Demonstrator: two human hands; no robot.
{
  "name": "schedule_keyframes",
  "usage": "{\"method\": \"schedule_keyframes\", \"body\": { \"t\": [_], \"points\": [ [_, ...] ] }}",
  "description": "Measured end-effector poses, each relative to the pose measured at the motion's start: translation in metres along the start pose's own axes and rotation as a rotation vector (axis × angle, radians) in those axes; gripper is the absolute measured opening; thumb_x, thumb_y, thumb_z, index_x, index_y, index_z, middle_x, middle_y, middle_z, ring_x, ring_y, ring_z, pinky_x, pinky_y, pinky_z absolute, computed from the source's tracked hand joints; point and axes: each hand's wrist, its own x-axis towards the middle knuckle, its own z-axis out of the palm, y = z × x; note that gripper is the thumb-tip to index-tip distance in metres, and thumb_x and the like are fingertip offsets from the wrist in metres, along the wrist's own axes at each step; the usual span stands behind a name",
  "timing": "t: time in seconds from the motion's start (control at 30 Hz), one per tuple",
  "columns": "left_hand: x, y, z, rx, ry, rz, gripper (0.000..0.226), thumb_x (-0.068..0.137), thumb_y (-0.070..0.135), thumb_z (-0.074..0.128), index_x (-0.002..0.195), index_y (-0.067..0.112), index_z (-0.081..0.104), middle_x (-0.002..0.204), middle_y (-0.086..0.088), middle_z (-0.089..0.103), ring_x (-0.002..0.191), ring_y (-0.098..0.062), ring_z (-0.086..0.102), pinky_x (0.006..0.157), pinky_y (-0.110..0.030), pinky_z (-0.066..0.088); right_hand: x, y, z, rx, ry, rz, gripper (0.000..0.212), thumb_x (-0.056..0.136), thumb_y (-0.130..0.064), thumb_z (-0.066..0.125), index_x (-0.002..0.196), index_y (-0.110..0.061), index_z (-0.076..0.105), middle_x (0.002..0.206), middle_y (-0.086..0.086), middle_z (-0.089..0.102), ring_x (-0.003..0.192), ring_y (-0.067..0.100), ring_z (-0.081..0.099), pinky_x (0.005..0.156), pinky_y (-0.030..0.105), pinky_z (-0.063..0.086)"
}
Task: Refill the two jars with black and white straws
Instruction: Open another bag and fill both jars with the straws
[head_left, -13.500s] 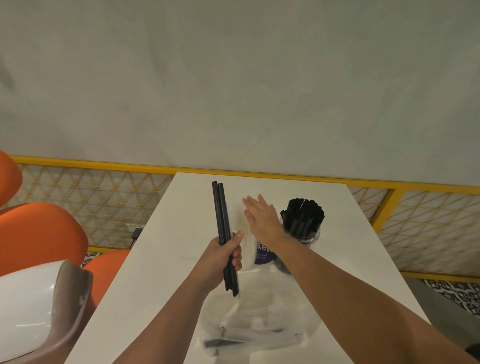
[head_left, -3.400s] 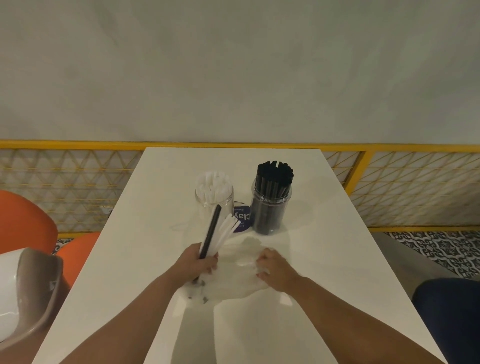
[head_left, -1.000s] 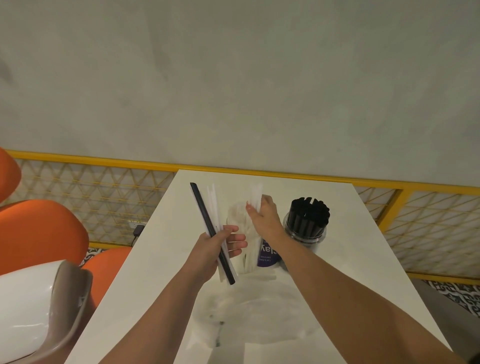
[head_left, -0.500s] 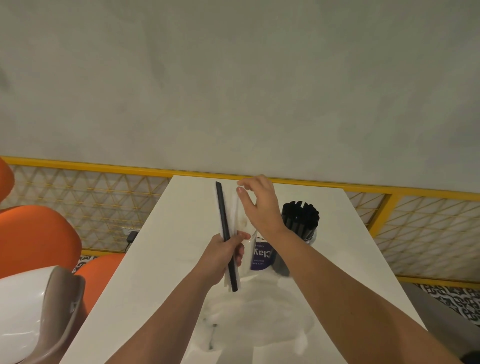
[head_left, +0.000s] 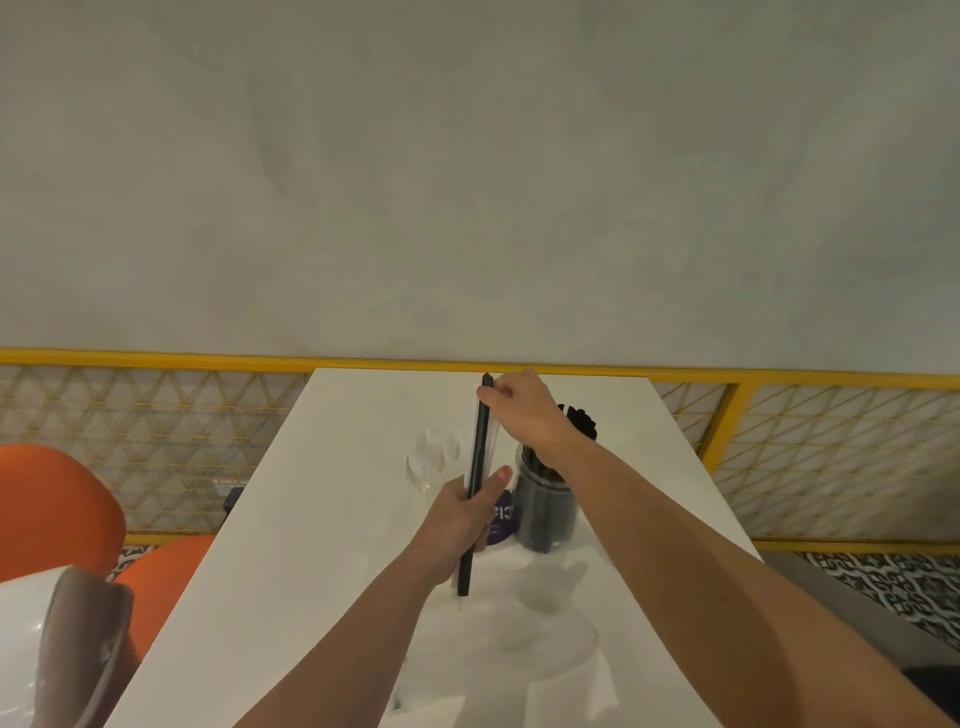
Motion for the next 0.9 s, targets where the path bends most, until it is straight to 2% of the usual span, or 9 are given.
{"method": "schedule_keyframes", "body": {
  "t": [0.07, 0.2, 0.3, 0.37, 0.43, 0.5, 0.63, 0.8, 0.9],
  "points": [
    [0.001, 0.001, 0.005, 0.045, -0.016, 0.021, 0.049, 0.090, 0.044, 0.054, 0.052, 0.019, 0.036, 0.044, 0.003, 0.031, 0.040, -0.013, 0.027, 0.045, -0.025, 0.025, 0.002, 0.002, -0.012, 0.049, 0.070, -0.007, 0.040, 0.095, -0.018, 0.045, 0.057, -0.014, 0.034, 0.062, 0.001, 0.030, 0.058, 0.009, 0.027, 0.052, 0.025, 0.024],
    [-0.001, 0.005, 0.014, 0.087, -0.063, 0.037, 0.047, 0.091, 0.043, 0.053, 0.054, 0.018, 0.039, 0.043, 0.003, 0.031, 0.039, -0.011, 0.026, 0.044, -0.023, 0.023, 0.006, 0.002, -0.042, 0.235, 0.219, 0.028, 0.019, 0.100, -0.022, 0.035, 0.090, -0.008, 0.043, 0.080, 0.005, 0.049, 0.069, 0.015, 0.045, 0.055, 0.023, 0.034],
    [0.002, 0.001, 0.012, 0.058, -0.076, 0.004, 0.044, 0.091, 0.043, 0.052, 0.056, 0.020, 0.041, 0.047, 0.001, 0.026, 0.042, -0.011, 0.020, 0.046, -0.026, 0.017, 0.012, 0.004, -0.068, 0.367, 0.415, 0.028, 0.012, 0.101, -0.017, 0.031, 0.099, -0.008, 0.039, 0.087, 0.010, 0.056, 0.068, 0.012, 0.050, 0.054, 0.015, 0.040],
    [0.004, -0.006, 0.008, 0.051, -0.062, -0.024, 0.047, 0.092, 0.044, 0.051, 0.054, 0.019, 0.040, 0.051, -0.002, 0.024, 0.045, -0.012, 0.019, 0.048, -0.027, 0.015, 0.013, 0.008, -0.083, 0.407, 0.524, 0.015, 0.014, 0.101, -0.013, 0.029, 0.109, -0.007, 0.038, 0.090, 0.012, 0.055, 0.064, 0.006, 0.048, 0.055, 0.015, 0.039],
    [0.005, -0.013, 0.005, 0.020, -0.038, -0.055, 0.046, 0.093, 0.043, 0.050, 0.054, 0.020, 0.042, 0.053, -0.002, 0.023, 0.046, -0.012, 0.017, 0.049, -0.027, 0.014, 0.011, 0.015, -0.090, 0.383, 0.574, -0.034, 0.027, 0.101, -0.011, 0.028, 0.127, -0.009, 0.033, 0.086, 0.009, 0.053, 0.065, 0.004, 0.047, 0.056, 0.012, 0.041],
    [0.006, -0.015, 0.002, 0.005, -0.026, -0.075, 0.045, 0.093, 0.044, 0.049, 0.057, 0.018, 0.038, 0.052, 0.000, 0.023, 0.045, -0.011, 0.017, 0.048, -0.027, 0.014, 0.008, 0.021, -0.089, 0.285, 0.574, -0.113, 0.033, 0.100, -0.009, 0.028, 0.133, -0.009, 0.031, 0.082, 0.006, 0.052, 0.067, 0.007, 0.049, 0.061, 0.012, 0.043],
    [0.007, -0.011, 0.001, -0.007, 0.001, -0.090, 0.043, 0.094, 0.042, 0.048, 0.060, 0.019, 0.037, 0.044, 0.007, 0.026, 0.037, -0.006, 0.021, 0.041, -0.021, 0.017, 0.002, 0.028, -0.075, 0.075, 0.523, -0.266, 0.029, 0.100, -0.009, 0.032, 0.129, -0.008, 0.038, 0.089, 0.004, 0.054, 0.081, 0.016, 0.054, 0.077, 0.025, 0.047],
    [0.006, -0.006, 0.000, -0.006, 0.002, -0.077, 0.045, 0.094, 0.044, 0.048, 0.060, 0.018, 0.034, 0.042, 0.008, 0.027, 0.036, -0.006, 0.021, 0.040, -0.020, 0.018, -0.006, 0.032, -0.059, -0.082, 0.481, -0.354, 0.027, 0.100, -0.017, 0.037, 0.126, -0.013, 0.042, 0.090, 0.008, 0.061, 0.078, 0.024, 0.061, 0.071, 0.035, 0.052],
    [0.004, -0.004, -0.001, -0.007, -0.002, -0.077, 0.045, 0.093, 0.045, 0.048, 0.060, 0.018, 0.033, 0.043, 0.006, 0.026, 0.037, -0.007, 0.020, 0.041, -0.021, 0.017, -0.012, 0.046, -0.046, -0.177, 0.408, -0.300, 0.026, 0.099, -0.021, 0.040, 0.123, -0.013, 0.047, 0.092, 0.003, 0.059, 0.076, 0.019, 0.056, 0.066, 0.029, 0.047]
  ]
}}
